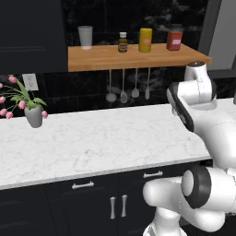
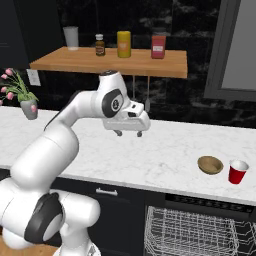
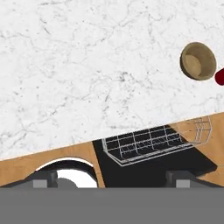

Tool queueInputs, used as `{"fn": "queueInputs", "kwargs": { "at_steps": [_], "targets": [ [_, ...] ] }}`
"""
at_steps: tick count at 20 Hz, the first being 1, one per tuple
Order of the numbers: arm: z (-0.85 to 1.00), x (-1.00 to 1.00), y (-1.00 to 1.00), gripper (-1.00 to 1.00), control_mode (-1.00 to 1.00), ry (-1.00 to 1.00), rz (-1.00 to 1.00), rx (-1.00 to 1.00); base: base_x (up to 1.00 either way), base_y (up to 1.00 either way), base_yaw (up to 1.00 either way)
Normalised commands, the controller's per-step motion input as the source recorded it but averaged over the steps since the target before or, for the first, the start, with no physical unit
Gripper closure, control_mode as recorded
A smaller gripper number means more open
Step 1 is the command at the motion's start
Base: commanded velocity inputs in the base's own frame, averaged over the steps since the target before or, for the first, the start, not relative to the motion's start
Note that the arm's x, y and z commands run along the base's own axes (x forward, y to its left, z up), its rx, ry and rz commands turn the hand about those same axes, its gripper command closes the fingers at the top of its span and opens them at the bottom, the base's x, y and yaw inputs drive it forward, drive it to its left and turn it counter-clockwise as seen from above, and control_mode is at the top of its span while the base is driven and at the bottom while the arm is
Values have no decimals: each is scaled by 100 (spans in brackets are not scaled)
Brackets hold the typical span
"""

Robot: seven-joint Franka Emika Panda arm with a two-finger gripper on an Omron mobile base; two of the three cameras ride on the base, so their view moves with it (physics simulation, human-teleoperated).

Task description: Pick up the cup and bowl from the counter, place them in the dishwasher, and close the dishwasher door.

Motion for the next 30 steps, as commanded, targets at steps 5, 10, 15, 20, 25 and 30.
{"fn": "queueInputs", "kwargs": {
  "at_steps": [5,10,15,20,25,30],
  "targets": [
    [-39,31,-91,-100,-100,4,-5,-9,0,0,0],
    [-16,34,-49,-100,-100,2,3,0,0,0,0],
    [-37,18,-62,-100,-100,2,0,-1,0,0,0],
    [-26,32,-63,-100,-100,0,0,0,0,0,0],
    [-29,27,-52,-100,-100,2,0,0,0,0,0],
    [-33,53,-50,-100,-100,3,0,0,0,0,0]
  ]
}}
